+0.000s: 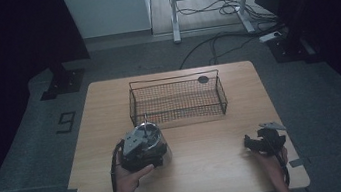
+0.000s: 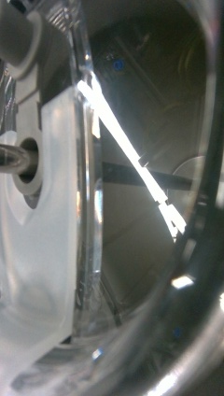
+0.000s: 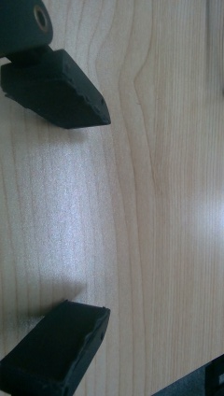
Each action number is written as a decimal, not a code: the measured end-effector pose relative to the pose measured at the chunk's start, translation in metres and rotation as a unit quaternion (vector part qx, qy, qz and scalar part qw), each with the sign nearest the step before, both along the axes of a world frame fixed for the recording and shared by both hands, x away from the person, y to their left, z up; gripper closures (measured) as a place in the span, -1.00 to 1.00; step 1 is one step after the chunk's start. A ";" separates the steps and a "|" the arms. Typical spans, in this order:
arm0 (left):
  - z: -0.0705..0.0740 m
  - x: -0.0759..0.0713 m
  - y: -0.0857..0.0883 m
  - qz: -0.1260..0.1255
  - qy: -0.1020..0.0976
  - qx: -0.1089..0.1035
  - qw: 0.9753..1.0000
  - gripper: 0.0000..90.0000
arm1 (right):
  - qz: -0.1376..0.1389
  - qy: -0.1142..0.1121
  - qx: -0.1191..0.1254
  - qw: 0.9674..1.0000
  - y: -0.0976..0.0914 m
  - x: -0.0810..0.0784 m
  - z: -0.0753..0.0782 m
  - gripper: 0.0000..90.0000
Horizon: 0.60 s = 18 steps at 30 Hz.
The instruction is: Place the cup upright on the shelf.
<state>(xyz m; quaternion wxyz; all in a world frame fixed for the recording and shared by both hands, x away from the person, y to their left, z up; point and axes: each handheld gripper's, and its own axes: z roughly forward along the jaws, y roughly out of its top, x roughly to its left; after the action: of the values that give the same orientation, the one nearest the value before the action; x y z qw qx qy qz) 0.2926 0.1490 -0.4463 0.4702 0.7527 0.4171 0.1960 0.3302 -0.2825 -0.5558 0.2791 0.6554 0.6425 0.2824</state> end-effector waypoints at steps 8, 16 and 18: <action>-0.008 0.002 0.001 0.005 0.014 -0.003 1.000 -0.91 | 0.000 0.000 0.000 1.000 0.000 0.000 0.000 -0.83; -0.001 0.004 0.000 0.004 0.005 -0.005 1.000 -0.91 | 0.000 0.000 0.000 1.000 0.000 0.000 0.000 -0.83; 0.001 0.005 -0.002 0.004 0.002 -0.005 1.000 -0.91 | 0.000 0.000 0.000 1.000 0.000 0.000 0.000 -0.83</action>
<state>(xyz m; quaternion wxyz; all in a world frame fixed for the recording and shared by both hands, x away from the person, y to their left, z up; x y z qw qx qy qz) 0.2973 0.1473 -0.4452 0.4720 0.7493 0.4219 0.1945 0.3302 -0.2825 -0.5558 0.2792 0.6553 0.6426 0.2824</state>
